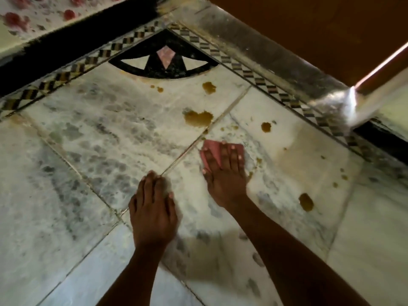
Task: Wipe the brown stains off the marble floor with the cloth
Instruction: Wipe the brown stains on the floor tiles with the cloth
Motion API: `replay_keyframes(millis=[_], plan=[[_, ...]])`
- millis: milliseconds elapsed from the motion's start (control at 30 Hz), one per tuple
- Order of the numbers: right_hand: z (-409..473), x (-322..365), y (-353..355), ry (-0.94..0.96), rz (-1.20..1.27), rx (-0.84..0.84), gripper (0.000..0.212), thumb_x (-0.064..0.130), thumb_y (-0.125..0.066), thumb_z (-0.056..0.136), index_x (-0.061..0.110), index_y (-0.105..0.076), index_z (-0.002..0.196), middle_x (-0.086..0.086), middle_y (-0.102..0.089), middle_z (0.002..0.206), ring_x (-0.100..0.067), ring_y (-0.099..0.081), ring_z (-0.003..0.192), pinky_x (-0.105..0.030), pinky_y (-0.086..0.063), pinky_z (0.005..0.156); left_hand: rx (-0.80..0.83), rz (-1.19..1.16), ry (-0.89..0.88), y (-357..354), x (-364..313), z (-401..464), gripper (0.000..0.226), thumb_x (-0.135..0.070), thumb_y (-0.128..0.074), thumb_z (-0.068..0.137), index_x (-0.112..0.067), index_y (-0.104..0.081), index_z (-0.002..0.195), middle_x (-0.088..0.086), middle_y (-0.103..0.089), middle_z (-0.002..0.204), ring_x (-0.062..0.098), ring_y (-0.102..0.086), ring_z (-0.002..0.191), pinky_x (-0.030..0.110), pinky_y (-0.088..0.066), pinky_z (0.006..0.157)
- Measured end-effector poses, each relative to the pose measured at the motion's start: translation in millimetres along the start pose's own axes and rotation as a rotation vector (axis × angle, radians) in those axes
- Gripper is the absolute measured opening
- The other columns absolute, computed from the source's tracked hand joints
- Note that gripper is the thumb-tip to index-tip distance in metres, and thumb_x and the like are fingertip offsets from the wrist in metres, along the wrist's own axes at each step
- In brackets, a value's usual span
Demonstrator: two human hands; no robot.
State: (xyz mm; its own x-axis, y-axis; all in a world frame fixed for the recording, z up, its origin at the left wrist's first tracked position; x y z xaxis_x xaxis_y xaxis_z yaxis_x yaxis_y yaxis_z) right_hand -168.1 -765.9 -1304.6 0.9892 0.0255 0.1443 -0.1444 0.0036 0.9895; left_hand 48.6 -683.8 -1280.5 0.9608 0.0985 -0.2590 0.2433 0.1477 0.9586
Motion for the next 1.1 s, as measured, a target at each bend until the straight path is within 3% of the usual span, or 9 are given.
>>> replay_keyframes(millis=[200,300,433,533,633,733,900,967,1100], plan=[[-61.9,2.0,9.0,0.041,0.055,0.005,0.059,0.061,-0.024,0.11,0.048,-0.016,0.166,-0.007,-0.009,0.179,-0.033,-0.002,0.166,-0.055,-0.015,0.131,0.033,0.023,0.021,-4.1,0.9,-0.3,0.057,-0.038,-0.04,0.104,-0.01,-0.051,0.152,0.011,-0.042,0.167,0.033,-0.041,0.152,0.051,-0.037,0.114],[-76.3,-30.2,7.7,-0.192,0.054,0.011,0.059,0.063,-0.026,0.108,0.053,-0.013,0.165,-0.003,-0.005,0.18,-0.032,-0.002,0.166,-0.054,-0.02,0.13,0.018,0.028,0.016,-2.4,1.6,0.5,0.058,-0.039,-0.039,0.104,-0.009,-0.051,0.153,0.012,-0.042,0.167,0.033,-0.04,0.153,0.051,-0.036,0.115],[-19.7,-44.4,-2.3,-0.465,0.144,0.083,0.063,0.066,-0.019,0.107,0.051,-0.002,0.166,-0.012,0.006,0.179,-0.039,0.012,0.163,-0.06,-0.001,0.131,0.01,0.032,0.008,-4.6,-0.4,-0.6,0.057,-0.038,-0.039,0.105,-0.01,-0.049,0.154,0.011,-0.043,0.167,0.032,-0.039,0.154,0.051,-0.034,0.118],[-10.6,-9.4,-0.6,-0.298,0.145,0.063,0.062,0.065,-0.017,0.105,0.052,-0.009,0.165,-0.01,0.001,0.179,-0.04,0.008,0.164,-0.06,-0.002,0.131,0.008,0.033,0.013,-5.5,1.9,0.0,0.057,-0.038,-0.04,0.104,-0.011,-0.05,0.153,0.01,-0.043,0.166,0.032,-0.04,0.153,0.051,-0.034,0.117],[-80.7,12.7,12.1,-0.087,0.1,-0.002,0.058,0.061,-0.026,0.108,0.054,-0.015,0.164,-0.004,-0.008,0.179,-0.034,0.002,0.165,-0.056,-0.013,0.131,0.02,0.023,0.018,-2.6,1.2,0.0,0.057,-0.038,-0.04,0.103,-0.011,-0.052,0.152,0.01,-0.044,0.166,0.031,-0.041,0.152,0.05,-0.035,0.115],[-126.4,-24.1,14.0,-0.194,0.105,0.044,0.059,0.062,-0.028,0.107,0.057,-0.013,0.163,0.001,-0.003,0.179,-0.029,0.006,0.165,-0.053,-0.015,0.131,0.042,0.011,0.024,-3.7,1.1,-0.4,0.058,-0.04,-0.039,0.104,-0.011,-0.051,0.153,0.009,-0.043,0.167,0.031,-0.04,0.153,0.05,-0.034,0.116],[-46.8,-57.0,2.5,-0.48,0.127,0.084,0.063,0.067,-0.019,0.106,0.055,0.001,0.164,-0.009,0.008,0.179,-0.039,0.013,0.163,-0.06,0.001,0.131,0.055,-0.012,0.031,-8.2,3.7,-0.1,0.059,-0.041,-0.037,0.104,-0.012,-0.049,0.155,0.009,-0.041,0.168,0.03,-0.037,0.155,0.05,-0.032,0.117],[-21.7,-41.0,-2.7,-0.433,0.147,0.131,0.064,0.067,-0.02,0.106,0.054,0.006,0.164,-0.01,0.015,0.178,-0.039,0.02,0.162,-0.061,0.006,0.13,0.048,-0.014,0.03,-7.6,3.5,-0.1,0.059,-0.041,-0.037,0.104,-0.013,-0.05,0.154,0.009,-0.041,0.168,0.03,-0.037,0.154,0.051,-0.032,0.116],[-80.1,-5.7,12.9,-0.228,0.09,0.008,0.061,0.065,-0.027,0.106,0.054,-0.011,0.164,-0.005,-0.003,0.179,-0.036,0.003,0.165,-0.056,-0.008,0.131,0.054,-0.015,0.017,-4.1,2.0,0.2,0.057,-0.041,-0.037,0.104,-0.013,-0.049,0.152,0.009,-0.041,0.167,0.031,-0.037,0.154,0.052,-0.033,0.114]])
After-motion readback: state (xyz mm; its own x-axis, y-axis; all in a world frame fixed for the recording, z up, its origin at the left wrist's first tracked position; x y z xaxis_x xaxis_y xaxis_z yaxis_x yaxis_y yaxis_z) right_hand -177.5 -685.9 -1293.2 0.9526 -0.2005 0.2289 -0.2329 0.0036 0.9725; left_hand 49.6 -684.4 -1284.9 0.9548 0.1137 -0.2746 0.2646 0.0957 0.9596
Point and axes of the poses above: each hand's wrist, its own z-axis towards the middle knuckle, its own y-axis out of the back of the hand, x = y × z, the point moved 8 cm from there along z, towards the middle knuckle
